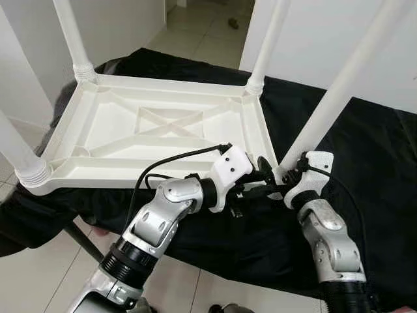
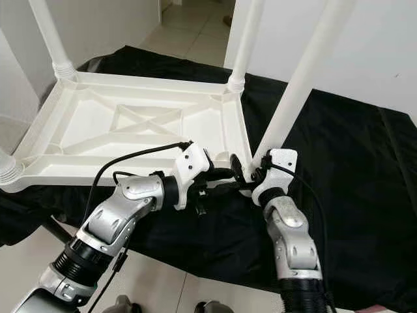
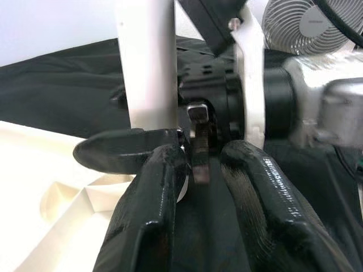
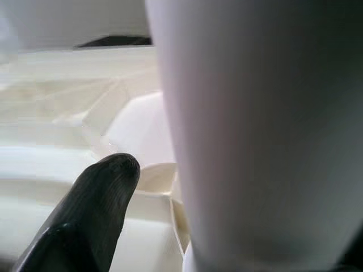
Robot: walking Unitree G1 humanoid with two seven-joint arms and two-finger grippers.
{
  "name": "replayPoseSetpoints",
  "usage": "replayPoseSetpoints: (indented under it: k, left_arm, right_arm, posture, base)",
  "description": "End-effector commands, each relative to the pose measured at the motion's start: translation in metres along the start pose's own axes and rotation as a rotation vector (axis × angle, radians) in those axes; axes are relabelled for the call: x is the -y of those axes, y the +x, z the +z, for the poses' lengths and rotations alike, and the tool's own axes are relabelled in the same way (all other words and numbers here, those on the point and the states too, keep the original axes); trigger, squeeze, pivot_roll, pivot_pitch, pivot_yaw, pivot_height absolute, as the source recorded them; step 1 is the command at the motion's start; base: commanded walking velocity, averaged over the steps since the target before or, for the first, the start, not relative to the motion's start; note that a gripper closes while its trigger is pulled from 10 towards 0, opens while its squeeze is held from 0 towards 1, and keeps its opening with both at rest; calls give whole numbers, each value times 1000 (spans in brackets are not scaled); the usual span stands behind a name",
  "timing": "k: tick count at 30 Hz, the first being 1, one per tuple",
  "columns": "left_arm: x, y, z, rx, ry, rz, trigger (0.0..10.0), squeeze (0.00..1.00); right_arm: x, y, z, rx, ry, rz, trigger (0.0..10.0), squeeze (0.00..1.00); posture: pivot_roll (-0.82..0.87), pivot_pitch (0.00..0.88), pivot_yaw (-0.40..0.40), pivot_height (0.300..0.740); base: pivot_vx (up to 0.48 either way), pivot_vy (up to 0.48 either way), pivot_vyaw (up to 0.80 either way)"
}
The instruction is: Building children table
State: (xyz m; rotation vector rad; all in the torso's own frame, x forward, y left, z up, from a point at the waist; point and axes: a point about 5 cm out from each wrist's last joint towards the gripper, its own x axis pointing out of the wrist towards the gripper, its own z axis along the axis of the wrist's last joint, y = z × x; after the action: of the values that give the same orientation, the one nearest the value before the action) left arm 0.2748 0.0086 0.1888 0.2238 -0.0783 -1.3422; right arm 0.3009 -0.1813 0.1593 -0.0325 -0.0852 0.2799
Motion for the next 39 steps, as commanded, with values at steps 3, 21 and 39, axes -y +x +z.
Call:
replayPoseSetpoints:
  k: [3,21,39]
  left_arm:
    - [0,-1,-7,-25,2,33,10000,0]
    - [1,-3,-6,-24,5,28,10000,0]
    - [3,-2,-5,-19,0,23,10000,0]
  right_arm:
    - [13,1,-3,10,-43,124,10000,0]
    - [41,8,-27,-72,-40,255,0,0]
    - [51,6,-29,-53,-21,129,10000,0]
  posture:
    - [39,14,-80,740]
    - [50,39,-73,740]
    - [39,79,-82,740]
  base:
    - [0,0,0]
    - [0,0,0]
    - [0,0,0]
